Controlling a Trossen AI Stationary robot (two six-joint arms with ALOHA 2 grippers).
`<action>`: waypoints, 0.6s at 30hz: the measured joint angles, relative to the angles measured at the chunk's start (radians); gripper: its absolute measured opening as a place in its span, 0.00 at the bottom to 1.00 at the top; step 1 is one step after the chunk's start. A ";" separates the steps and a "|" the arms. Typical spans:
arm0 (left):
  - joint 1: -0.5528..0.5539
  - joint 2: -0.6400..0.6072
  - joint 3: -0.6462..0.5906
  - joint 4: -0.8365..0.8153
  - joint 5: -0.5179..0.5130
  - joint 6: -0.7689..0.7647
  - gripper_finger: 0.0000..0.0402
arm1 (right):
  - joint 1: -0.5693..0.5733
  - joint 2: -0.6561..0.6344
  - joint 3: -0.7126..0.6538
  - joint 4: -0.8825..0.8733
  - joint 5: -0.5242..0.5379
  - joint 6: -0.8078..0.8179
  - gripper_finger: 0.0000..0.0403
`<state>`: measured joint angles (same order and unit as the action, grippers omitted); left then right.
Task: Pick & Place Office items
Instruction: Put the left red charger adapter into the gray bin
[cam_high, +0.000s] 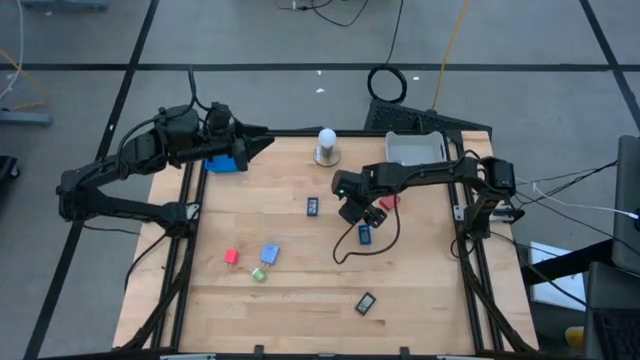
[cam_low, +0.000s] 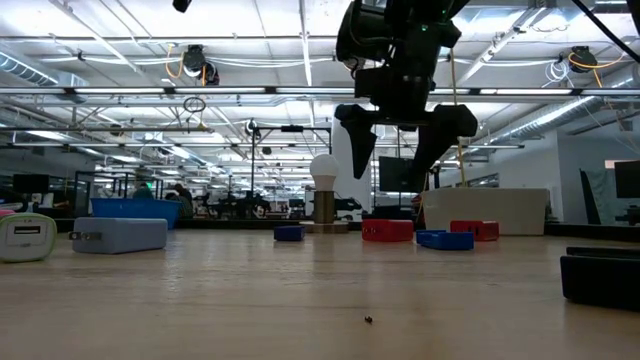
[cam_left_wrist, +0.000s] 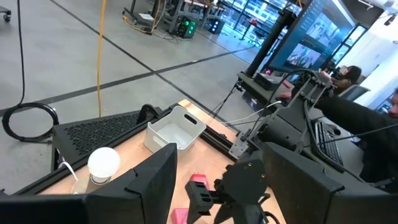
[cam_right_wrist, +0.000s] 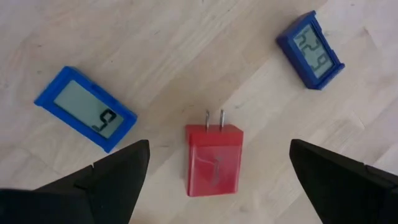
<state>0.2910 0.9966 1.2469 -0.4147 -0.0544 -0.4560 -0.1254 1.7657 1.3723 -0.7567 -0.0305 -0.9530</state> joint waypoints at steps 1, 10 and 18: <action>0.000 0.000 0.000 0.001 0.000 -0.008 0.59 | -0.004 0.000 0.000 0.000 0.000 -0.006 0.94; 0.000 0.000 0.000 0.007 0.000 -0.129 0.59 | -0.018 0.000 -0.002 0.031 0.003 0.031 0.94; 0.000 0.000 0.000 0.008 0.001 -0.132 0.59 | -0.058 0.000 -0.128 0.179 0.004 0.027 0.94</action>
<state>0.2909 0.9966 1.2465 -0.4065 -0.0536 -0.5879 -0.1839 1.7660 1.2444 -0.5777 -0.0267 -0.9258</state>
